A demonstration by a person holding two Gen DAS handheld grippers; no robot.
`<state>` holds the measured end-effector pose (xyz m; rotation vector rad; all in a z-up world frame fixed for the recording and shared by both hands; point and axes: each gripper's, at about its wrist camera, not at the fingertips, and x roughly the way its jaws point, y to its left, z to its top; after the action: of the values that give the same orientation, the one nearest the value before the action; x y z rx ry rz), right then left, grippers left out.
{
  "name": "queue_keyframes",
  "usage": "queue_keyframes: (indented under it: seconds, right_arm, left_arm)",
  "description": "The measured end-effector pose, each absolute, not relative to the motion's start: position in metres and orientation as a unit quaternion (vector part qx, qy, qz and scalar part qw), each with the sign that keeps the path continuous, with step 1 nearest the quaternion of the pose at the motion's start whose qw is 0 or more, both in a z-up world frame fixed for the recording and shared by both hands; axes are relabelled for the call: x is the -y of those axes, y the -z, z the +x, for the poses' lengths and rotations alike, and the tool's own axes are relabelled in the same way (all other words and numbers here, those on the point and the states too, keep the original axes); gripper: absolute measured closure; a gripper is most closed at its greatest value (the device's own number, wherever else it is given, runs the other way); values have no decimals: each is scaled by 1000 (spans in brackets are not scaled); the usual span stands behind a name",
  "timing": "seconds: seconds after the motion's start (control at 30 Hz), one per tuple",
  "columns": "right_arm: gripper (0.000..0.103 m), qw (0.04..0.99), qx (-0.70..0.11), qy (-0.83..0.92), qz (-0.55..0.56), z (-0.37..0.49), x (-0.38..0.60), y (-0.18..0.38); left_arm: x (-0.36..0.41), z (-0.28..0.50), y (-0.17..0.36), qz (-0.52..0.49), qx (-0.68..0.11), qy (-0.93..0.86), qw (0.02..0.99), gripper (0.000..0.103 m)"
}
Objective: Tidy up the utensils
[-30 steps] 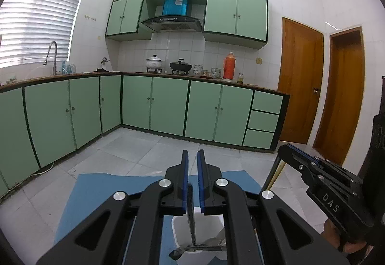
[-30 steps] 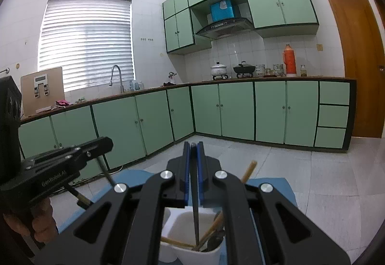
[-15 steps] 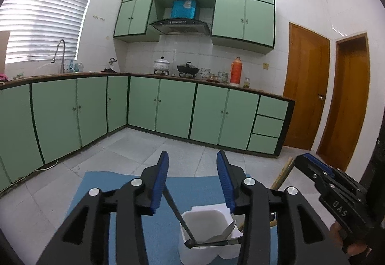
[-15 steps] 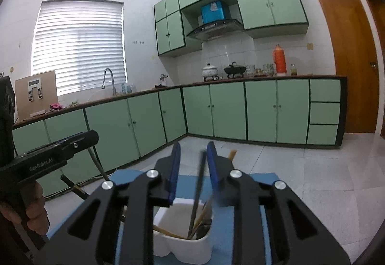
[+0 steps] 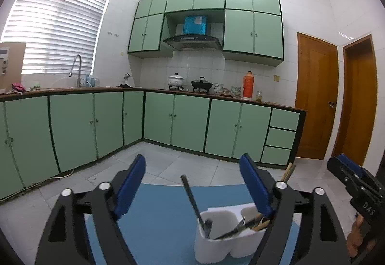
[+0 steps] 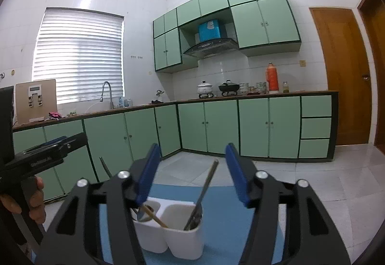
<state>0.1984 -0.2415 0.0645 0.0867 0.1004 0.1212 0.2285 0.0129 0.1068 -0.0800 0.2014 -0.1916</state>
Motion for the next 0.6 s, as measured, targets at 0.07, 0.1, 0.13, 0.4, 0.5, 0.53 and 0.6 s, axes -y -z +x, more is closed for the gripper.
queue_keyframes:
  seconds: [0.07, 0.1, 0.13, 0.4, 0.5, 0.53, 0.6]
  right_arm:
    - [35, 996, -51, -56, 46, 188, 245, -60]
    - [33, 996, -52, -54, 47, 183, 247, -57]
    - [30, 996, -54, -52, 47, 179, 248, -55]
    - [16, 994, -82, -40, 66, 144, 258, -34]
    - [13, 993, -92, -38, 68, 130, 259, -28]
    - [12, 992, -96, -38, 69, 127, 259, -27]
    - [9, 991, -107, -39, 71, 120, 260, -25]
  left_arm:
    - [-15, 220, -104, -41, -100, 91, 990, 17]
    - [-17, 215, -102, -42, -100, 88, 990, 16]
    - [-18, 210, -99, -44, -101, 86, 990, 14]
    - [-25, 175, -79, -39, -121, 66, 990, 8]
    - [-25, 160, -70, -36, -132, 62, 989, 7]
    - [-25, 156, -69, -33, -135, 61, 988, 6]
    - [-22, 147, -65, -21, -145, 58, 988, 6]
